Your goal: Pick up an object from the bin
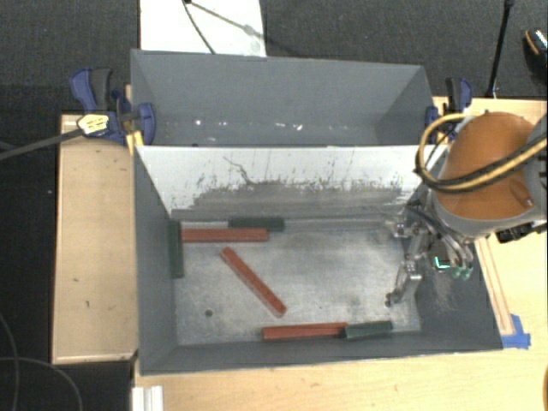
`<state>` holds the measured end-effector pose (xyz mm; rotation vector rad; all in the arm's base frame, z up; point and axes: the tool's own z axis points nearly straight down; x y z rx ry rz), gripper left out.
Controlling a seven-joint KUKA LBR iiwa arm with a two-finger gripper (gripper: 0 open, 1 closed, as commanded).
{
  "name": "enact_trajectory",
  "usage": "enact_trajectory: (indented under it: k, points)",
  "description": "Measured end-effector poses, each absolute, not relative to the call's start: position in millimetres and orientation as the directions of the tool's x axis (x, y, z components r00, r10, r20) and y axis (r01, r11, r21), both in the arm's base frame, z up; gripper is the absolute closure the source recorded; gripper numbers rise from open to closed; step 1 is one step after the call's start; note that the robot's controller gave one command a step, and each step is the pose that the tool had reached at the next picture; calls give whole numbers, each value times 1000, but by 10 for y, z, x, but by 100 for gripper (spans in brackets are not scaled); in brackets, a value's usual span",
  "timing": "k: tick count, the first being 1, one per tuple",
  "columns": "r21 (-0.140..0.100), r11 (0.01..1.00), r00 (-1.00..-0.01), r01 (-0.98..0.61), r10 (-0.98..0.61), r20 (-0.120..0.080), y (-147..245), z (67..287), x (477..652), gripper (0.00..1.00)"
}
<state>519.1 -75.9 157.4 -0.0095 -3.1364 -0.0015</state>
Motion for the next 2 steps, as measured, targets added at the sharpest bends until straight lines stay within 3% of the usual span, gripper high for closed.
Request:
enact_trajectory:
  k: [1, 2]
  points:
    - [4, 998, -998, 69, 69, -1, -85, 683, 5800, 0]
    - [5, 985, -985, 171, 171, -9, 402, 1553, 5782, 0]
